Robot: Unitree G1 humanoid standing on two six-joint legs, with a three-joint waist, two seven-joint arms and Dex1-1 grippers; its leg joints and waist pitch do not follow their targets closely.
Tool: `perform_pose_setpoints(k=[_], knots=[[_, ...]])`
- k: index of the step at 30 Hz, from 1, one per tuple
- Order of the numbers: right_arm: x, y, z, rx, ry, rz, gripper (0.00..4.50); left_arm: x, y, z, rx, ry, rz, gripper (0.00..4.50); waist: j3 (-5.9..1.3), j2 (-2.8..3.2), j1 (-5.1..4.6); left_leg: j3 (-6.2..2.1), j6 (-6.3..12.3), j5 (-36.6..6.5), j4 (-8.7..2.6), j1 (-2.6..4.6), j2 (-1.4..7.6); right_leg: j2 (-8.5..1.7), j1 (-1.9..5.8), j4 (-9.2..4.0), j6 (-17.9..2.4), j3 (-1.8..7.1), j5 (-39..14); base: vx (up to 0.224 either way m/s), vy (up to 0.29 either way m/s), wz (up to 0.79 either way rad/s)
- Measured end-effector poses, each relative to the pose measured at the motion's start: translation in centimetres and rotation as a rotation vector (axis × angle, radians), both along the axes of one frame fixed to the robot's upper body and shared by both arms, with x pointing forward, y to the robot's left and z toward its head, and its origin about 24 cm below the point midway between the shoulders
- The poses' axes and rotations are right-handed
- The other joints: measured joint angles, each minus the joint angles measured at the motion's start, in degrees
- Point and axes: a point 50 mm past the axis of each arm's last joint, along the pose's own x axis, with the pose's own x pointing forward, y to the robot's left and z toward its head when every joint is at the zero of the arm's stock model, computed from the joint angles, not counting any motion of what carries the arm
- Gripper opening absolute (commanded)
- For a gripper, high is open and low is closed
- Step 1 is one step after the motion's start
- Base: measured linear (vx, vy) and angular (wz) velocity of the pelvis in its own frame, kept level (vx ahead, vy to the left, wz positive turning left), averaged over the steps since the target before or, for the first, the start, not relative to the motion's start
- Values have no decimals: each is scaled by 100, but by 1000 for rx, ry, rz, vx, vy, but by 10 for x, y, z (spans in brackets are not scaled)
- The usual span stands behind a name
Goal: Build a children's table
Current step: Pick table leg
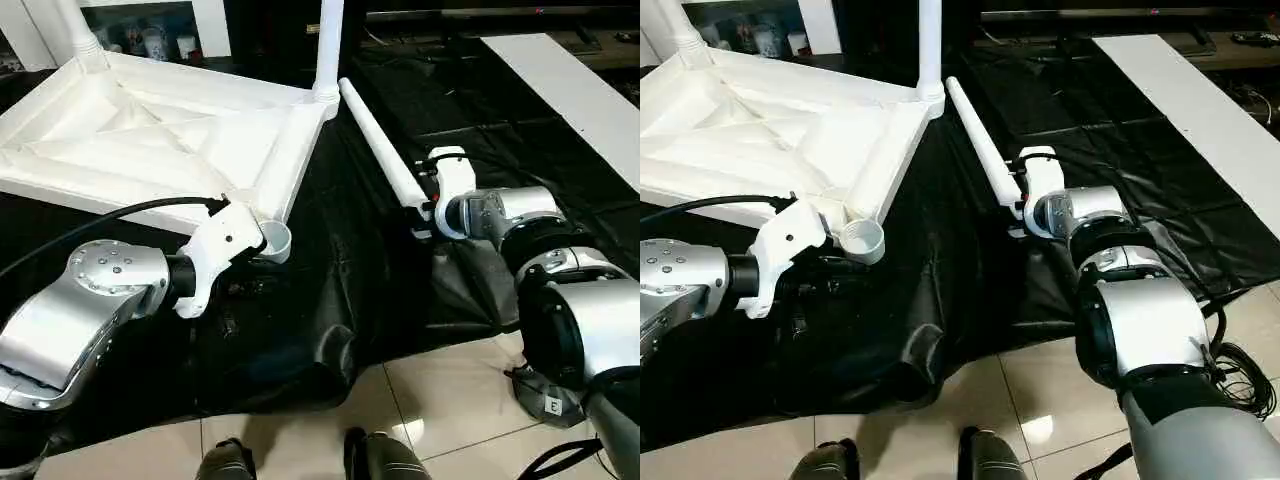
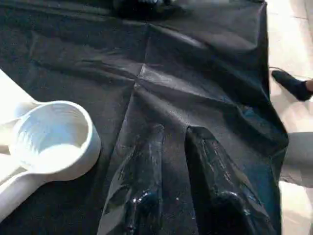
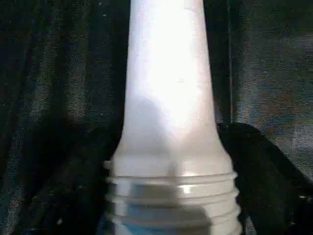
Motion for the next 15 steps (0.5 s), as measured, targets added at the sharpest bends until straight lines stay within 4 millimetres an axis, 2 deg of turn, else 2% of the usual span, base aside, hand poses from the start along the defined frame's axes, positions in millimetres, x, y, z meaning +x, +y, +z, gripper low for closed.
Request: perform_pose_setpoints(k=[7,8,11,12,15], knots=[[0,-6,-1,56,-12,-52,292,5,-1,0,-36,-16,44,186,0,0,8,0,0,0,2,-1,0,0,0,1,0,0,0,0,0,0],[0,-6,-2,65,-17,-61,280,9,-2,1,-48,-33,72,215,0,0,7,0,0,0,5,-1,0,0,0,1,0,0,0,0,0,0],[0,-7,-3,88,-28,-79,275,19,-2,7,-85,-77,143,220,0,0,11,-1,0,0,10,-3,0,0,0,4,-1,0,0,0,0,0],[0,-7,-3,91,-30,-83,272,20,-1,7,-82,-77,153,246,0,1,9,0,1,-1,10,-2,0,0,0,4,-1,1,0,0,0,0],[0,-9,-4,115,-45,-100,272,25,0,6,-68,-90,215,259,1,3,6,-1,1,-1,9,-2,0,0,0,4,0,0,0,0,0,0]])
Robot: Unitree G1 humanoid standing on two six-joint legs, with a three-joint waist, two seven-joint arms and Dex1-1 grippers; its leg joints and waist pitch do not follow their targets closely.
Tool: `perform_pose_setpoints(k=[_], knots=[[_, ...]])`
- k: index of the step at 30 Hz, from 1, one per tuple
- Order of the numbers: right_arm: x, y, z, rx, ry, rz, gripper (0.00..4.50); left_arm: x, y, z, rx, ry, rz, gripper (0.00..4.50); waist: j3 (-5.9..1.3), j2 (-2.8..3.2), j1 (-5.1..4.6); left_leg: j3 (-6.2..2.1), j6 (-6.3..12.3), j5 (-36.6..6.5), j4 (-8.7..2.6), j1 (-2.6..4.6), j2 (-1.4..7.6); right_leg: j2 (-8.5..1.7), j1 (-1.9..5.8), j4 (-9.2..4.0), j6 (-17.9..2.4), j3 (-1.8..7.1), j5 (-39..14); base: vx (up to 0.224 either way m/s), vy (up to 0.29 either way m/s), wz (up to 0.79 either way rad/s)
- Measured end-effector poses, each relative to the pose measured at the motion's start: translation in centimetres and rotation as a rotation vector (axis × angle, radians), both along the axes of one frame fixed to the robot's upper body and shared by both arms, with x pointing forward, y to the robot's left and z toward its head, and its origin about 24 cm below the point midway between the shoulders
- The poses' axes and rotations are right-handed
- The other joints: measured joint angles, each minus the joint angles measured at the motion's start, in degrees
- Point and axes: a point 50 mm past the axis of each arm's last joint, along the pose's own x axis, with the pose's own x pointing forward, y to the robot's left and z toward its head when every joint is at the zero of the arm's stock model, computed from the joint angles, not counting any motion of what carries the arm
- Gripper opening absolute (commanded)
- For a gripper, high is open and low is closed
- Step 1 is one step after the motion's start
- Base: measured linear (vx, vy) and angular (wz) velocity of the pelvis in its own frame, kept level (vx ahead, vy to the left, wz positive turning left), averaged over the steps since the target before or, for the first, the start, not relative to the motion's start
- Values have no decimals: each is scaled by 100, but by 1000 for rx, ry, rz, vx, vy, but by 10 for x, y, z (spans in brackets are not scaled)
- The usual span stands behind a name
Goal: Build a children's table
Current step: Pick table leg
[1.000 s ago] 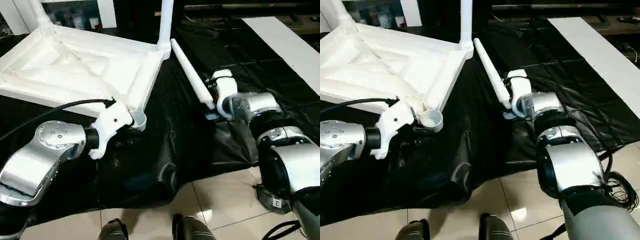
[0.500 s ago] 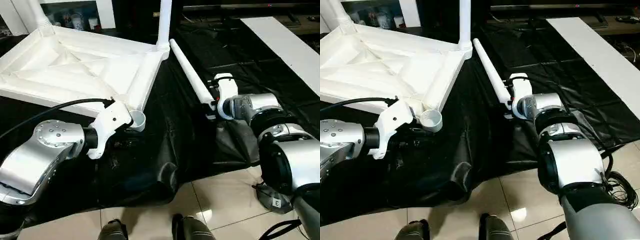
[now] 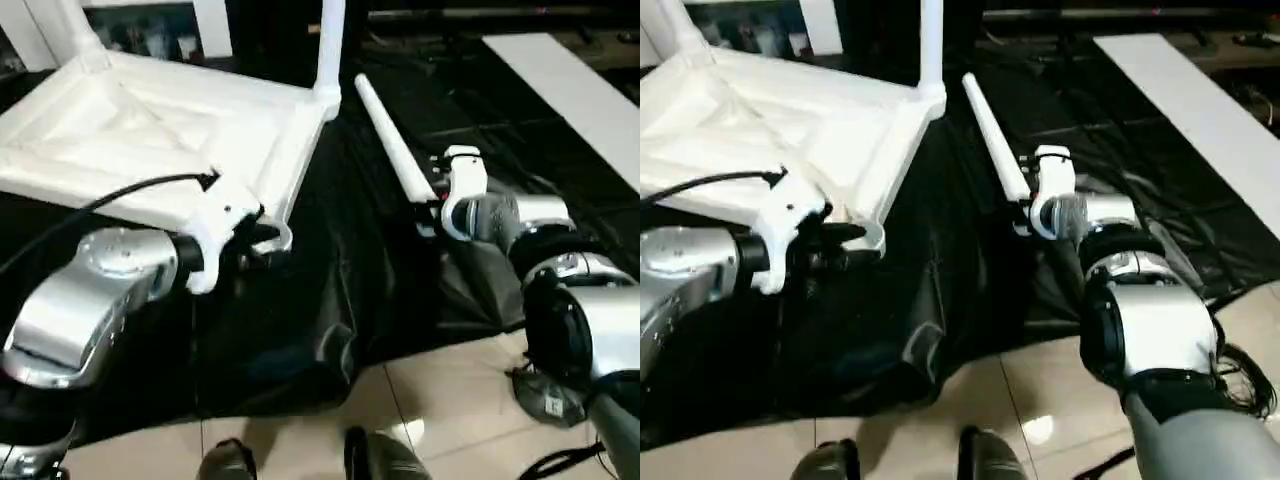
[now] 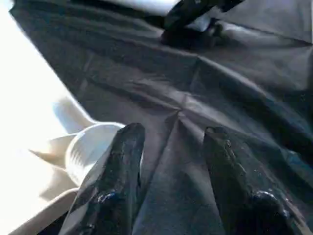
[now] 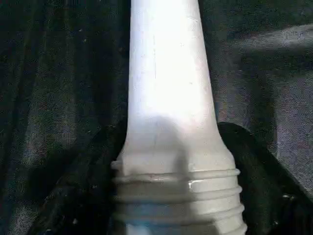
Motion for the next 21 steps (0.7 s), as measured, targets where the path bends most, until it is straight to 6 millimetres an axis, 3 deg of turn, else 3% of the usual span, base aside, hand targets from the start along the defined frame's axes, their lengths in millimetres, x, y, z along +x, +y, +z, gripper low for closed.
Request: perform_pose_setpoints(k=[4,9,14,15,21], knots=[[2,-6,-2,62,-76,-84,272,15,-7,-5,-53,-108,186,298,0,0,17,0,3,-1,12,-9,-1,-3,0,-1,-1,1,1,0,0,0],[5,-20,16,142,-407,-226,272,30,-19,2,-209,-157,315,333,-1,-2,42,-1,23,2,22,-28,0,-4,-6,-2,-1,-3,1,0,0,0],[-18,-28,41,164,-767,-362,272,33,-39,22,-518,-103,219,359,-2,-4,63,2,56,10,19,-30,-2,-3,-6,-14,2,-1,0,0,0,0],[-26,-25,42,180,-829,-355,271,32,-43,27,-562,-99,182,380,-3,-5,40,1,58,8,18,-27,-1,-1,-6,-14,4,0,-1,0,0,0],[-45,-5,46,199,-954,-188,270,31,-56,36,-623,-96,113,380,-3,-4,-23,-1,34,-3,19,-22,0,-1,-5,-15,43,-2,-6,0,0,0]])
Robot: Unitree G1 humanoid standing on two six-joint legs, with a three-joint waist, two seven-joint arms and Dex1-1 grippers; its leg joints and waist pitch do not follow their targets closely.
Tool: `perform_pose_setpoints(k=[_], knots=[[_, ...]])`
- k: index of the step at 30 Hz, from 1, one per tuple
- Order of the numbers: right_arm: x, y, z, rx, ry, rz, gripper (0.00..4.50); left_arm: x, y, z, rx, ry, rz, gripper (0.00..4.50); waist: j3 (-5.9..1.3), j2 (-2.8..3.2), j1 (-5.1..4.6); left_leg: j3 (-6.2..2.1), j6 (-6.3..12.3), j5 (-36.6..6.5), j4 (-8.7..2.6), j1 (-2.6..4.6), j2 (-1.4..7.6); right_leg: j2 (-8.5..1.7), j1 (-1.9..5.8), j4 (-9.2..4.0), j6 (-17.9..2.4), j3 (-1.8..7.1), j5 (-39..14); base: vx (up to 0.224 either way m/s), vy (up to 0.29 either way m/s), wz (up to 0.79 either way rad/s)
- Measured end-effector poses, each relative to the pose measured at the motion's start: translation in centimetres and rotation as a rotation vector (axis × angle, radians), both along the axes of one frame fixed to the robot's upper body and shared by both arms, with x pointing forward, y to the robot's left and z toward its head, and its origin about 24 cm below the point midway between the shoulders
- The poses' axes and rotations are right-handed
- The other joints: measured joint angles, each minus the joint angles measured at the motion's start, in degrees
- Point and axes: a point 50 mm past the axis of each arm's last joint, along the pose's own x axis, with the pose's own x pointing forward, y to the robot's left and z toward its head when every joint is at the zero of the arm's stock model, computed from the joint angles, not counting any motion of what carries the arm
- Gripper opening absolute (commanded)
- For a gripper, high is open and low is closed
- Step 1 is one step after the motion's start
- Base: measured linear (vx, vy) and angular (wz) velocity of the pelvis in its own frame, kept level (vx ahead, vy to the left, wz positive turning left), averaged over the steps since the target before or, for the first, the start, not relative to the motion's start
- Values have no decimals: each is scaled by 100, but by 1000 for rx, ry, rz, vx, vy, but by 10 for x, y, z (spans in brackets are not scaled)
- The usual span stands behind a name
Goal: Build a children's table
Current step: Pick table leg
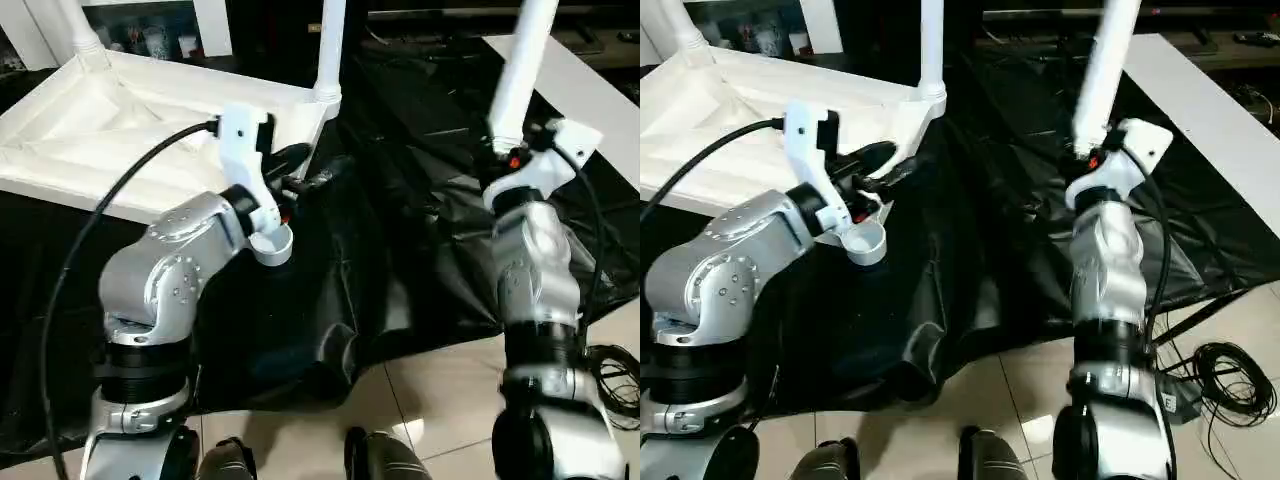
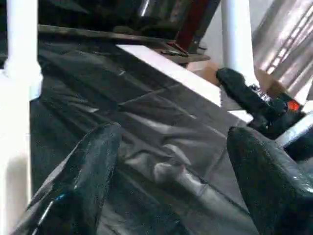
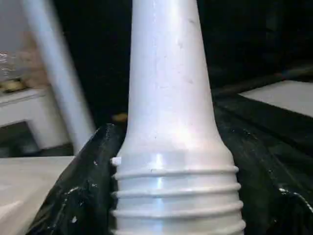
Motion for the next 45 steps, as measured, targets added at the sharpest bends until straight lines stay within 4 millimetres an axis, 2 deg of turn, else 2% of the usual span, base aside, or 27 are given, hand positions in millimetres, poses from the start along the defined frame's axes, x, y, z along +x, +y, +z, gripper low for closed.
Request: perform_pose_setpoints(k=[2,4,5,7,13,16,26,27,31,32,36,38,42,43,45], knots=[[-8,12,0,-30,-39,91,270,2,-4,7,-34,-21,10,380,0,0,13,-3,2,2,0,-7,0,0,0,-2,4,-2,2,0,0,0],[-19,36,-4,-72,-65,218,270,5,-7,21,-91,-61,24,380,-1,-1,-1,-3,3,2,0,-10,1,0,0,-8,4,0,6,0,0,0],[-23,48,-6,-98,-72,277,270,6,-8,30,-138,-76,25,397,-1,-2,3,-3,3,1,0,-13,0,0,0,-12,-1,-1,10,0,0,0],[-28,59,-6,-133,-87,337,270,6,-4,37,-217,-83,16,414,-3,-5,11,-2,4,0,0,-17,-2,-2,0,-18,-4,1,13,0,0,0],[-39,72,-10,-214,-114,428,270,10,8,34,-371,-3,44,450,-15,-25,33,-9,40,16,4,-51,-1,-2,0,-52,10,-1,32,0,0,0],[-44,82,-15,-243,-114,479,270,13,6,31,-396,36,53,450,-17,-29,39,-9,59,14,17,-65,-2,-4,0,-61,8,1,37,0,0,0],[-54,96,-20,-374,-121,637,270,15,4,30,-470,72,14,450,-34,-55,28,-9,67,16,29,-63,-2,-6,1,-56,23,1,50,0,0,0],[-55,97,-21,-377,-108,658,270,15,4,30,-477,72,9,422,-35,-56,32,-9,69,18,29,-63,-2,-6,1,-56,23,1,50,0,0,0],[-57,100,-28,-346,-49,708,270,16,11,30,-479,72,27,409,-36,-58,38,-9,72,20,37,-65,-2,-6,1,-58,21,3,59,0,0,0],[-57,100,-30,-346,-36,717,270,17,13,29,-478,76,29,382,-36,-58,41,-9,73,21,38,-65,-2,-7,2,-58,21,3,60,0,0,0],[-57,98,-32,-354,-19,724,270,18,15,27,-473,89,39,363,-35,-56,51,-9,70,20,39,-65,-2,-7,2,-58,19,3,65,0,0,0],[-57,98,-32,-355,-15,724,270,19,15,26,-480,98,34,334,-36,-55,53,-9,68,19,39,-65,-2,-7,3,-58,17,3,65,0,0,0],[-56,97,-33,-366,4,725,270,21,15,21,-477,128,33,311,-34,-51,52,-9,67,19,38,-64,-2,-7,3,-58,15,3,67,0,0,0],[-56,96,-34,-370,8,725,270,22,15,20,-475,135,35,286,-34,-51,50,-9,67,19,39,-64,-2,-6,3,-58,15,3,67,0,0,0],[-56,97,-34,-374,10,725,270,22,15,19,-472,146,38,281,-34,-51,42,-9,67,19,37,-64,-2,-6,3,-58,15,2,67,0,0,0]])
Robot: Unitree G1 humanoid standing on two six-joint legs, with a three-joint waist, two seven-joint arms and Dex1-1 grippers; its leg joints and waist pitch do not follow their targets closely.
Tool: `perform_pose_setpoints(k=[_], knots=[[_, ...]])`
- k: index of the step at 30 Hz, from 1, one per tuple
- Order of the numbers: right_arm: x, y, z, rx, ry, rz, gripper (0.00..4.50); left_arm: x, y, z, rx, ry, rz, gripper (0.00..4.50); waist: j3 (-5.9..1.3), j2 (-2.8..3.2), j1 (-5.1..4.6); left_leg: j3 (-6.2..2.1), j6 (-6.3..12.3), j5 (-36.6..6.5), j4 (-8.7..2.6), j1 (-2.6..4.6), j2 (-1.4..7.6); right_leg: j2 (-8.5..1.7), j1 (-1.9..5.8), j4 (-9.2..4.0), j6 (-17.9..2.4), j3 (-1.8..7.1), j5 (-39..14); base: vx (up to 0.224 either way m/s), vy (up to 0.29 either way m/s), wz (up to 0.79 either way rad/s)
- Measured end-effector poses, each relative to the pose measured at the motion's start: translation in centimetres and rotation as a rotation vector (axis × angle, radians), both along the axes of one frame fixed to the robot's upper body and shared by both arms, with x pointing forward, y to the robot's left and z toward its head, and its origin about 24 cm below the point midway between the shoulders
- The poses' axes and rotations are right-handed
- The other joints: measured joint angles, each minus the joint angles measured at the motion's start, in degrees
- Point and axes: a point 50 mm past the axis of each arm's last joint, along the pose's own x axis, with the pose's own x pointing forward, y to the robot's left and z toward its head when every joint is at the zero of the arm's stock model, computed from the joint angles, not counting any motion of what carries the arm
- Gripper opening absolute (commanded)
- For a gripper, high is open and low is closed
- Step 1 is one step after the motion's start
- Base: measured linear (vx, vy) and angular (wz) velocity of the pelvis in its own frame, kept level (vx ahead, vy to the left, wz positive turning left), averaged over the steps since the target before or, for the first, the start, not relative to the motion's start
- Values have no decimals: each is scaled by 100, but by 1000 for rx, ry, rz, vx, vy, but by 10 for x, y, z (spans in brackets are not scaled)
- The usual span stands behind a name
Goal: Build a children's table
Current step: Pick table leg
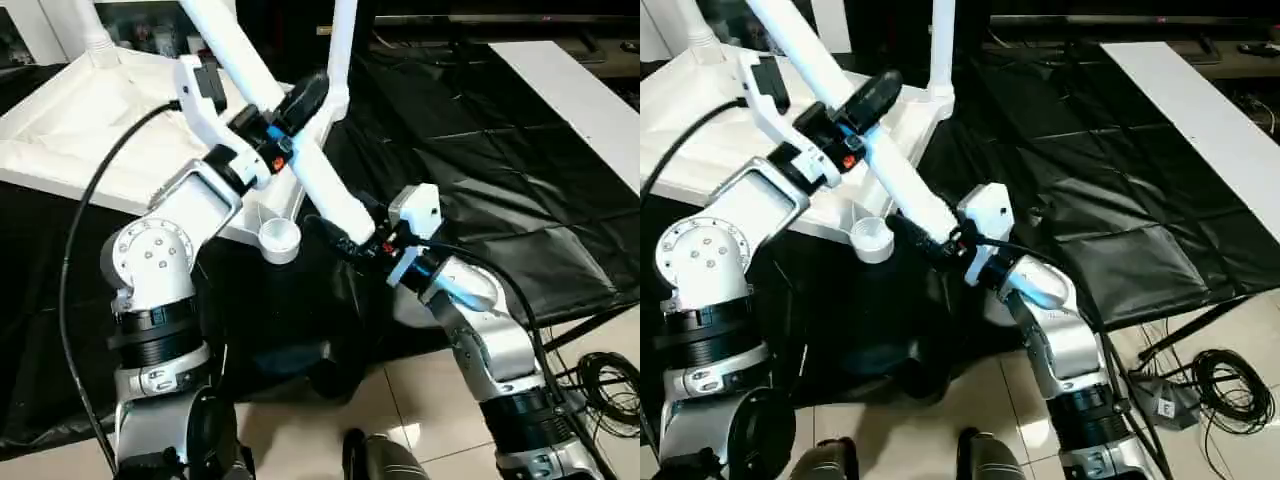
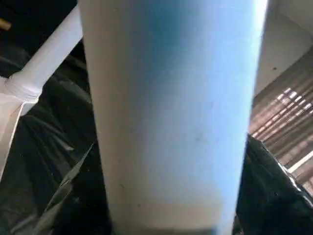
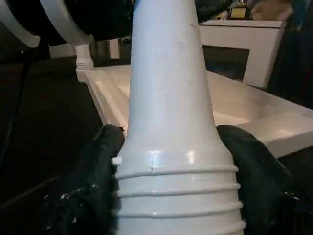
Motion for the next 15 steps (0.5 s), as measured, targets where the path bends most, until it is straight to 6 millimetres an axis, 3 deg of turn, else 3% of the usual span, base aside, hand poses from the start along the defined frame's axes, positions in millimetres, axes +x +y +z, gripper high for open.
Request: perform_pose_setpoints(k=[9,13,15], knots=[[1,5,2,0,2,9,270,1,7,0,21,15,35,201,0,-1,-6,0,-5,-3,0,-2,0,0,0,-7,1,0,-1,0,0,0],[4,8,6,-12,-12,14,270,0,10,4,16,3,44,188,-1,-4,-9,0,-5,-3,-1,-1,0,0,0,-4,1,0,-1,0,0,0],[5,7,5,-5,-5,23,326,0,9,4,18,7,54,187,-3,-35,-5,0,-4,-3,-2,-1,1,0,0,-4,3,-2,-2,0,0,0]])
